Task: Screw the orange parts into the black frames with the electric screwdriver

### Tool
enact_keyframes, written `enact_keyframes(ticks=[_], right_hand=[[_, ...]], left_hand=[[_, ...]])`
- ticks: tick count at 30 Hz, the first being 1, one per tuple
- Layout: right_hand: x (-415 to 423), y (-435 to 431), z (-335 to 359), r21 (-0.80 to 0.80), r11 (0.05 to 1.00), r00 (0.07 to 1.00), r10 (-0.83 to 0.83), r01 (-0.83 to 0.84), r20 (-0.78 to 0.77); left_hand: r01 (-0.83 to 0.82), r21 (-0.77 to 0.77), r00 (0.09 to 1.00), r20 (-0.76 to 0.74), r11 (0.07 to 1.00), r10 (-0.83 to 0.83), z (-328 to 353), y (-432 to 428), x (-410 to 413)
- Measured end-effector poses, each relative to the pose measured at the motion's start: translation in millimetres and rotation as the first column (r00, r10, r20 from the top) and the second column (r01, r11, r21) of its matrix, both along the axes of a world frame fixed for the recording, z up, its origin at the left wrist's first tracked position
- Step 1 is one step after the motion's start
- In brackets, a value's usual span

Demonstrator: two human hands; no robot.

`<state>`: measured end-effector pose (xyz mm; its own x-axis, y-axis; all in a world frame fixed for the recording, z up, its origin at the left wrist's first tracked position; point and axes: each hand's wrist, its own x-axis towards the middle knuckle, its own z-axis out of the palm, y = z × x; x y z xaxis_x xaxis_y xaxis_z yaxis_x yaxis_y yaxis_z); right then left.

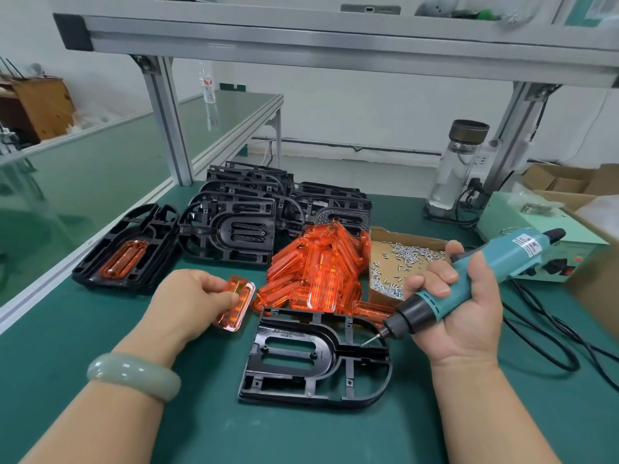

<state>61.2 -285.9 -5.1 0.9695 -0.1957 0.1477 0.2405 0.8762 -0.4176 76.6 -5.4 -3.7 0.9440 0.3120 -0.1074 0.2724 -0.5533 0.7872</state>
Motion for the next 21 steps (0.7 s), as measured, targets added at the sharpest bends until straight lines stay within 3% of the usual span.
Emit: enact_keyframes(ticks=[2,4,8,21], right_hand=[[0,0,0,-0.001,1.000,1.000,0.001,-0.001,-0.002],[0,-1,0,0.003,1.000,1.000,0.002,-0.002,-0.006],[0,0,0,0.005,1.000,1.000,-0.002,0.002,-0.010],[-1,0,0,0.003,1.000,1.000,0.000,0.000,-0.010]], left_hand=[[0.005,-0.144,0.996,0.094,0.990,0.008,4,-5,-6],[0.014,-0.189,0.988,0.156,0.982,0.016,8,-11,-12],[0.065,-0.187,0.975,0.220,0.980,-0.022,22,-21,-23],[0.230,-0.114,0.955,0.219,0.967,-0.201,32,-39,-30]])
